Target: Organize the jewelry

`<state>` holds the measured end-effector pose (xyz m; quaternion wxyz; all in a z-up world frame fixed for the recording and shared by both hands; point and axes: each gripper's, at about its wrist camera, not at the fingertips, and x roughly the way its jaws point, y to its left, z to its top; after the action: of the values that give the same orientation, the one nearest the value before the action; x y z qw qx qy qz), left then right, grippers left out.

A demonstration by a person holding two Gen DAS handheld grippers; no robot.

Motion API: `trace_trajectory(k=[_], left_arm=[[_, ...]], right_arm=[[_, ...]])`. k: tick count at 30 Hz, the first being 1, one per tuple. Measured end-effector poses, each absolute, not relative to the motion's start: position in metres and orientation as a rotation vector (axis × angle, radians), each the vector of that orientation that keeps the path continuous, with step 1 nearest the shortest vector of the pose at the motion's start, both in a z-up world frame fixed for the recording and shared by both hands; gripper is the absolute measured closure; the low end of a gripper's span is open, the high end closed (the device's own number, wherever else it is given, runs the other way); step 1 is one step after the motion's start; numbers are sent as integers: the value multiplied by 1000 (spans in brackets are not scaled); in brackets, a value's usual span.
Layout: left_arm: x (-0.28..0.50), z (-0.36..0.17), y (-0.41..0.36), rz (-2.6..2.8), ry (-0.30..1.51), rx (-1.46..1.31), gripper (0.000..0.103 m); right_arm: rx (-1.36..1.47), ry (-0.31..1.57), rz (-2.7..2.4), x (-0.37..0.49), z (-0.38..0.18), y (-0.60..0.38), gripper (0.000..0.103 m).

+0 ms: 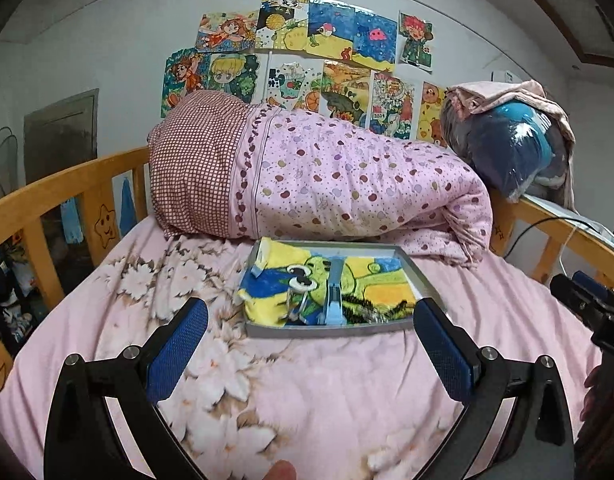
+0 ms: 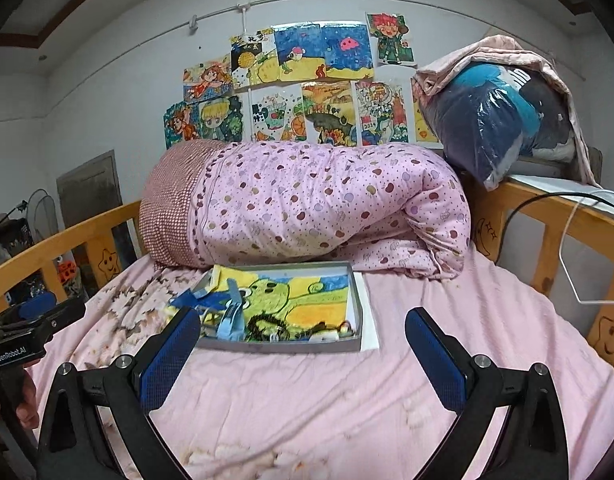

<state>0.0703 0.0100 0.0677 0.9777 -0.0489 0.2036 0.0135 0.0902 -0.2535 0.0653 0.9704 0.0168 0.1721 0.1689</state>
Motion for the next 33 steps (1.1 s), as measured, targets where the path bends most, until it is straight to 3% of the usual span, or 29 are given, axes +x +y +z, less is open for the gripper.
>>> trace_trajectory(k=[15, 33], left_arm=[[14, 57, 12, 20, 424, -103, 2], [14, 22, 12, 61, 513, -114, 2]], right_arm=[[28, 385, 334, 38, 55, -232, 0], [27, 458, 310, 50, 22, -228, 0]])
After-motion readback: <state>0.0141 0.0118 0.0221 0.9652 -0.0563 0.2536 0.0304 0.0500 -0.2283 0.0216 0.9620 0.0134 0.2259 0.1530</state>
